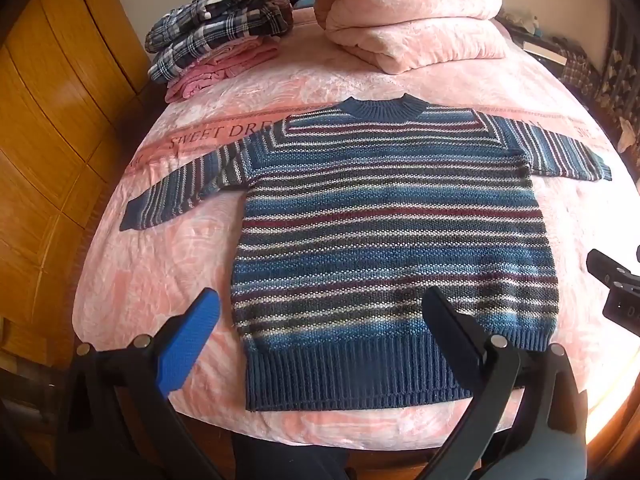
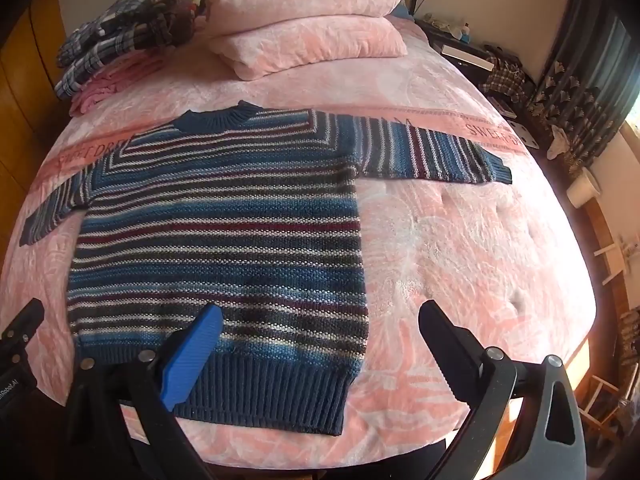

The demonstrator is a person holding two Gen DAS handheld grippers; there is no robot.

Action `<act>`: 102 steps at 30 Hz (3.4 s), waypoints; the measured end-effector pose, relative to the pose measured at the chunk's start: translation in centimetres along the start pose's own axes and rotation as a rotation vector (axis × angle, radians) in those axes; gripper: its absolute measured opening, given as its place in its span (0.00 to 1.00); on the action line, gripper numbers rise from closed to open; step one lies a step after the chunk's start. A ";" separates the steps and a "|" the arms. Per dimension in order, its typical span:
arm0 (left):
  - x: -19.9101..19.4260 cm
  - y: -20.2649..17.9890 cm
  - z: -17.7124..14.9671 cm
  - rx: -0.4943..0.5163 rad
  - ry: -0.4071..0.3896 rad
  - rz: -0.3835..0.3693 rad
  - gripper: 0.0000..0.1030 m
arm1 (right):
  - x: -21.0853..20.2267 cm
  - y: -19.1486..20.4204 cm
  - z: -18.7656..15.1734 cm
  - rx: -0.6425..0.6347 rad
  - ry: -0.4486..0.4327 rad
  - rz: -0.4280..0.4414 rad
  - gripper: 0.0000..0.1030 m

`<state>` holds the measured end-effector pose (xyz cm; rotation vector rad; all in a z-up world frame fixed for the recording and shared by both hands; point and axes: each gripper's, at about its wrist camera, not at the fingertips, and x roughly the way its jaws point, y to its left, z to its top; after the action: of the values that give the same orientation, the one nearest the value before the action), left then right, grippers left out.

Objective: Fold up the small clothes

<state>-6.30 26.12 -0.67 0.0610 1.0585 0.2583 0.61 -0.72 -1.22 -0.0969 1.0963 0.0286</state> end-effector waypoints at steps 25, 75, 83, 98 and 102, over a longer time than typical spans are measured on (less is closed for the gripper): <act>0.5 0.4 -0.5 -0.009 0.000 -0.016 0.97 | 0.2 -0.2 0.0 0.011 0.005 -0.005 0.96; 0.9 0.7 -0.6 -0.011 -0.006 -0.005 0.97 | 0.6 -0.1 0.0 0.022 0.013 0.012 0.96; 1.4 0.1 -0.4 -0.005 0.003 -0.005 0.97 | 1.1 -0.7 0.4 0.028 0.004 0.013 0.96; 11.3 -3.7 11.8 -0.066 -0.050 -0.173 0.97 | 13.3 -19.3 14.7 0.215 -0.003 0.004 0.96; 14.3 -7.4 16.4 -0.086 -0.049 -0.198 0.97 | 19.4 -27.4 18.5 0.299 0.081 -0.052 0.96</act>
<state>15.89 23.59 -6.13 -0.1141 0.9959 0.1227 27.86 -26.72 -8.36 0.1438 1.1672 -0.1868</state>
